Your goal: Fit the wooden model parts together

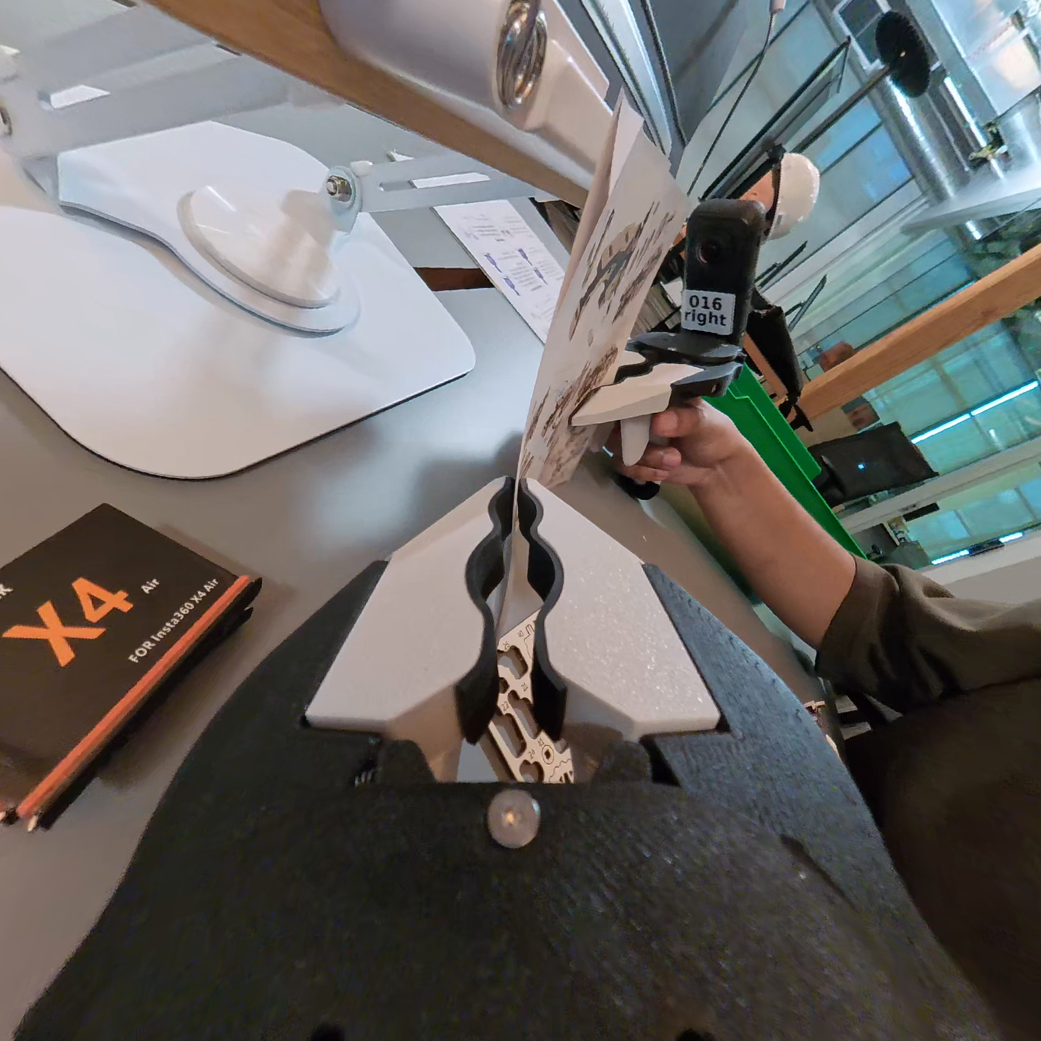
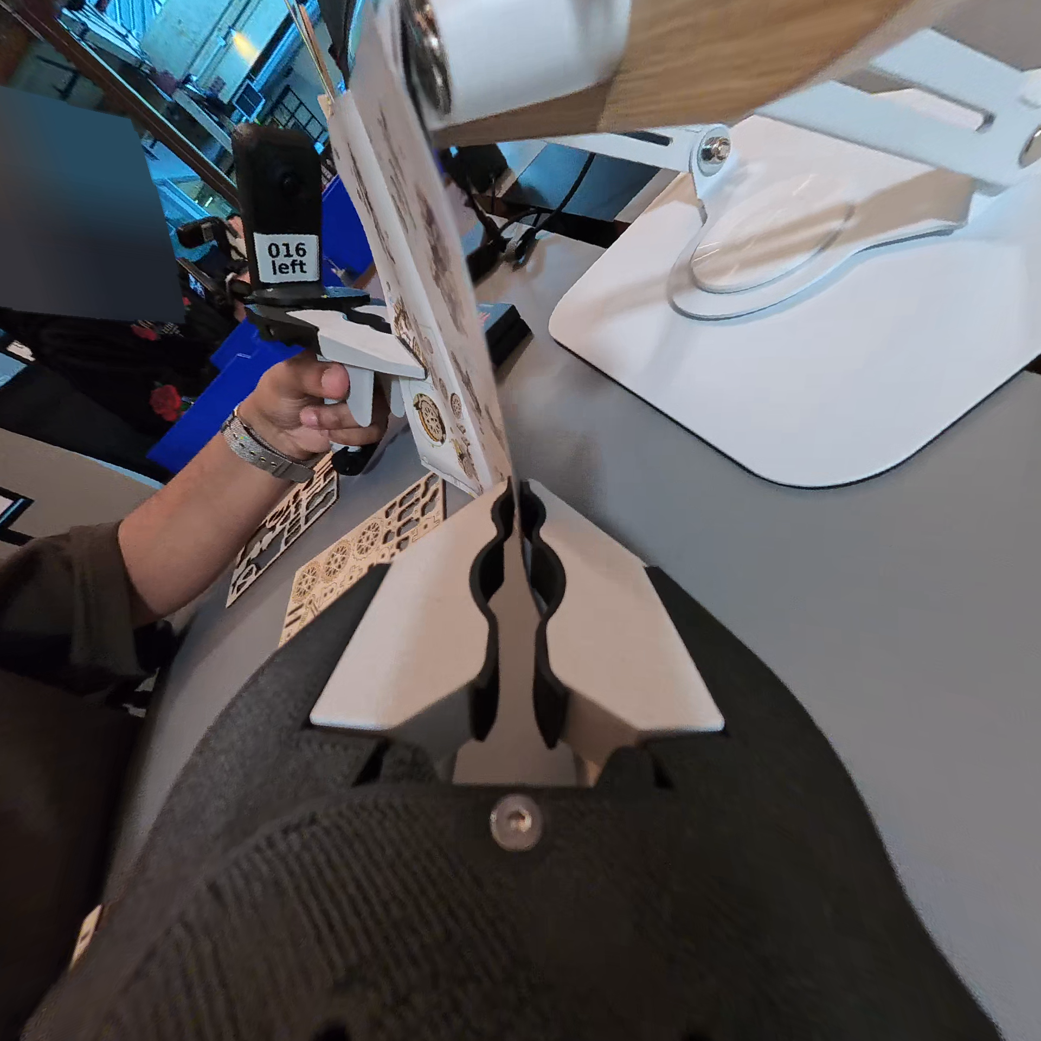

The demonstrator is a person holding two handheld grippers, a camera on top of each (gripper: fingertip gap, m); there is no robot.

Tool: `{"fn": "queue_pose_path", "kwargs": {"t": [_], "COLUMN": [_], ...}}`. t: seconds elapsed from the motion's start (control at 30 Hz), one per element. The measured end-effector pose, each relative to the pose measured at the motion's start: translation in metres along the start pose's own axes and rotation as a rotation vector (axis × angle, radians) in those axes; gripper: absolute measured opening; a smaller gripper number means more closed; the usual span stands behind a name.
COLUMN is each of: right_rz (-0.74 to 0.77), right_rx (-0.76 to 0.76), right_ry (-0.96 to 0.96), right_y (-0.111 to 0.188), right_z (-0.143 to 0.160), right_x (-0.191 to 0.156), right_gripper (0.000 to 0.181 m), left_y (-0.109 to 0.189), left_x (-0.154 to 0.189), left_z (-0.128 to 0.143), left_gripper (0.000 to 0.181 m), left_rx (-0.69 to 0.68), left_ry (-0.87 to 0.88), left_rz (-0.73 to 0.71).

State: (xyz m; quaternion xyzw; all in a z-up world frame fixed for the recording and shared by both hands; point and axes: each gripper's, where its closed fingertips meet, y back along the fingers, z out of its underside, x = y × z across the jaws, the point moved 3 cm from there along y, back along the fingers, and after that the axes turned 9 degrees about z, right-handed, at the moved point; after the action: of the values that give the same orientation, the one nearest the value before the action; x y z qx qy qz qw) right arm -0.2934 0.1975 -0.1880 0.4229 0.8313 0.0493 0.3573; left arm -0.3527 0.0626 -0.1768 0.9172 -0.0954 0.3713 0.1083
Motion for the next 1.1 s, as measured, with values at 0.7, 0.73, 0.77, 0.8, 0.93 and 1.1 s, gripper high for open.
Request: {"fn": "queue_pose_path", "kwargs": {"t": [0.7,0.73,0.77,0.8,0.93,1.1], "right_rz": [0.22,0.234,0.249,0.265,0.341,0.466], "right_rx": [0.102,0.113,0.124,0.136,0.201,0.301], "right_ry": [0.145,0.152,0.158,0.163,0.187,0.268], "right_y": [0.021,0.024,0.027,0.03,0.043,0.062], "right_z": [-0.012,-0.013,-0.015,-0.017,-0.027,-0.039], "right_x": [-0.003,-0.003,-0.003,-0.004,-0.008,-0.017], "right_gripper": [0.077,0.078,0.08,0.081,0.081,0.081], "left_y": [0.004,0.004,0.005,0.005,0.004,0.004], "left_x": [0.02,0.021,0.022,0.022,0.023,0.024], "left_z": [-0.002,-0.002,-0.002,-0.001,-0.001,0.002], "left_gripper": [0.046,0.047,0.049,0.05,0.051,0.056], "left_rx": [0.015,0.017,0.018,0.018,0.025,0.03], "left_ry": [-0.073,-0.075,-0.075,-0.078,-0.084,-0.083], "left_rz": [-0.099,-0.103,-0.11,-0.115,-0.135,-0.149]}}
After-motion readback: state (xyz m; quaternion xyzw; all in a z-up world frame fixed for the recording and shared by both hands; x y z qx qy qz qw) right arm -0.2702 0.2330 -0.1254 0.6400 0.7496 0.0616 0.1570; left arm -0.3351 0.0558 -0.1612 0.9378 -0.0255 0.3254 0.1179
